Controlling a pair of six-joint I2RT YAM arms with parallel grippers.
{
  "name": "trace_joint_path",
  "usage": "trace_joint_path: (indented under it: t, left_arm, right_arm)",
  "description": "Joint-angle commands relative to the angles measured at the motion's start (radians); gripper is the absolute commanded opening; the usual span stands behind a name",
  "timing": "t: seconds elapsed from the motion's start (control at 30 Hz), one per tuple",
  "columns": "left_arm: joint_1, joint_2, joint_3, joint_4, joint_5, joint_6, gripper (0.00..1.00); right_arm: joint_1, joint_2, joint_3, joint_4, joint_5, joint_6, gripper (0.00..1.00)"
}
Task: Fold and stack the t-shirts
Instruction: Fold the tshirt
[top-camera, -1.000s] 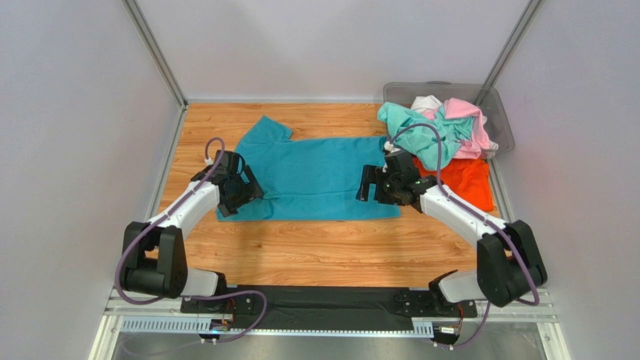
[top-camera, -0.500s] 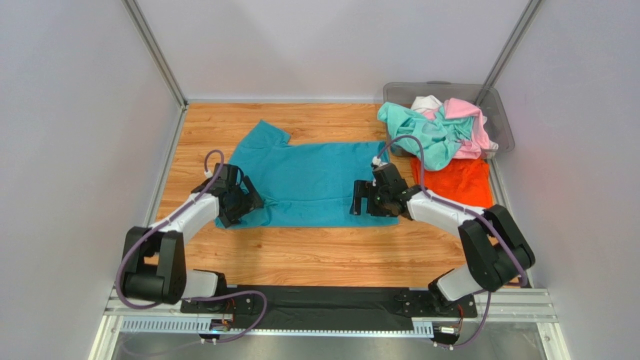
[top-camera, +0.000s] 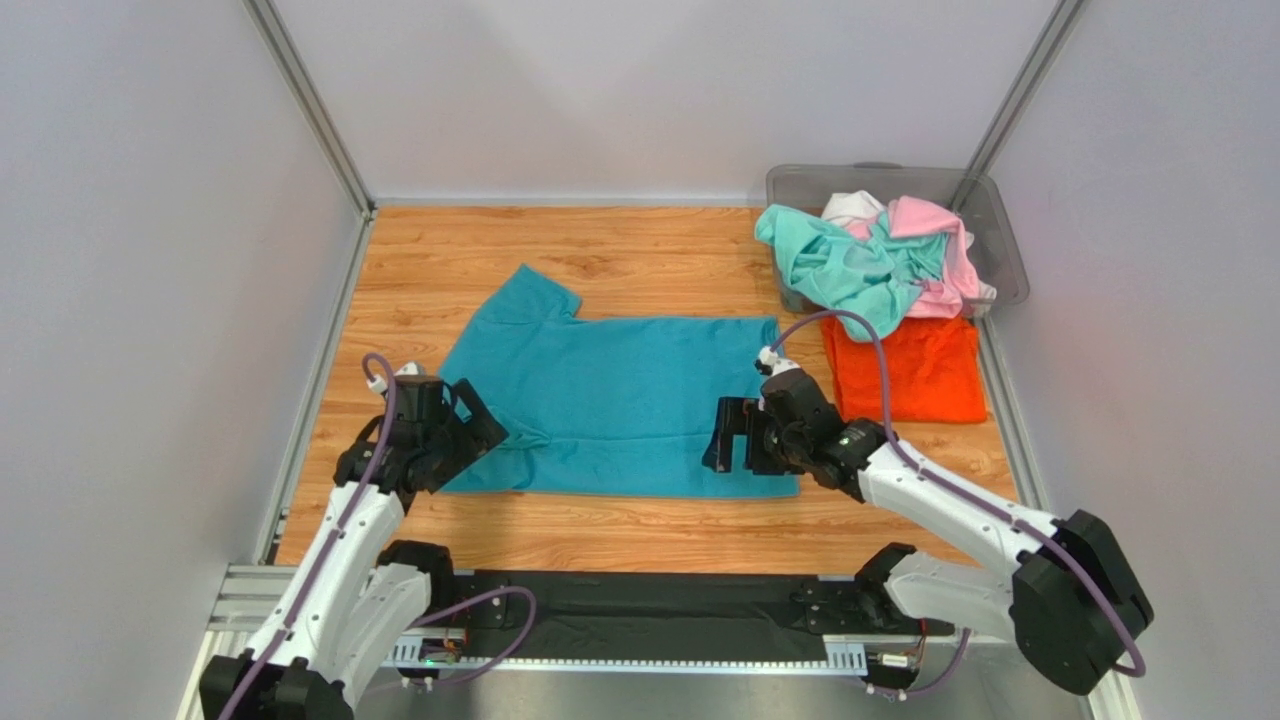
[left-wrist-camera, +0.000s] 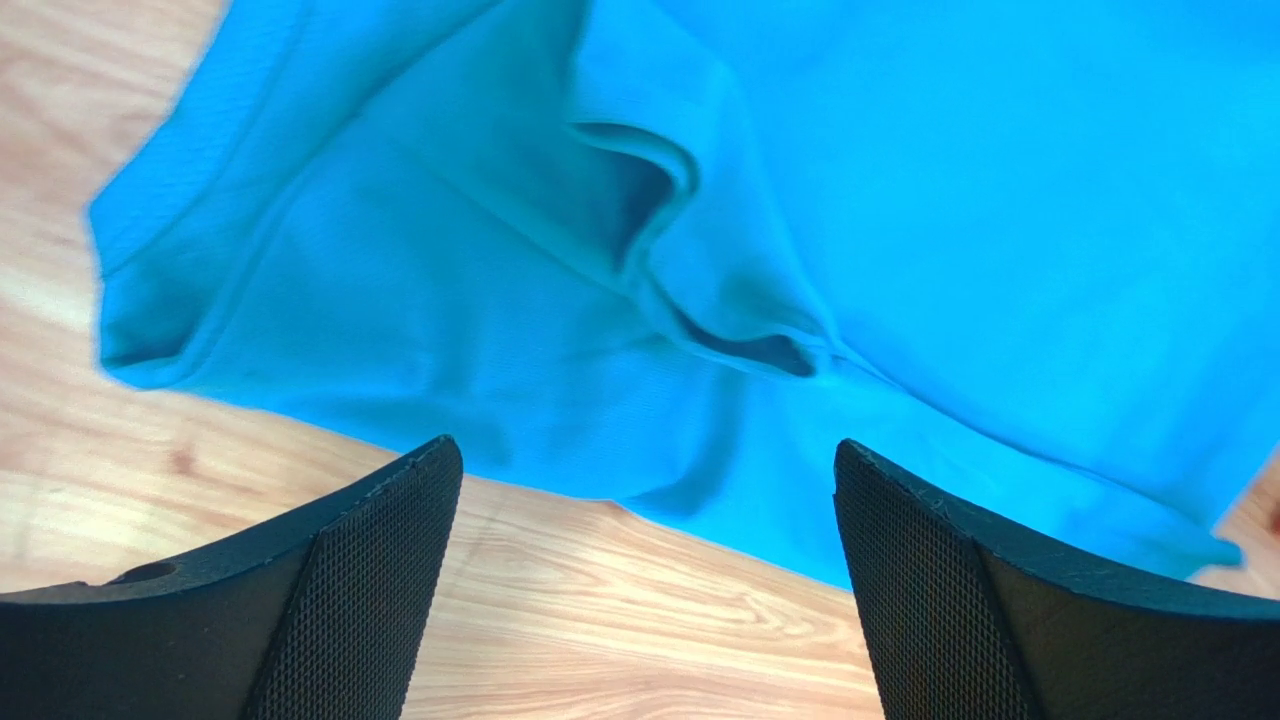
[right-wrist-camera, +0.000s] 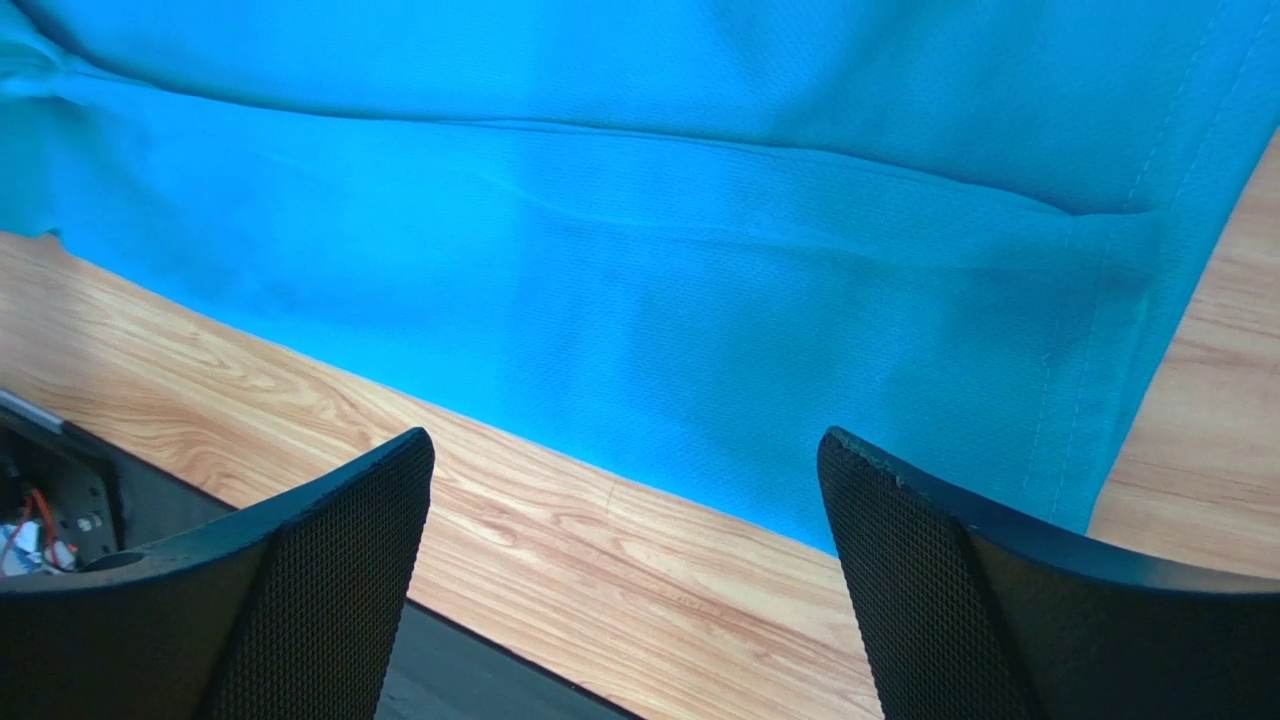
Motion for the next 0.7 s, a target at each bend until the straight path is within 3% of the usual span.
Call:
trace_joint_path:
  t: [0.0, 0.5, 0.67]
  left_arm:
    - [0.005, 0.002, 0.016, 0.058, 0.115, 0.000, 1.00]
    - [0.004, 0.491, 0.149, 0.320, 0.184, 0.038, 1.00]
    - [0.002, 0.562, 0.202, 0.386, 0.247, 0.017, 1.00]
  right_arm:
    - [0.004, -0.059, 0.043, -0.027, 0.029, 0.021, 1.00]
    - [0.004, -0.100, 0.064, -0.115, 0.104, 0.011, 1.00]
    - [0.003, -0.113, 0.075, -0.136, 0.139, 0.008, 1.00]
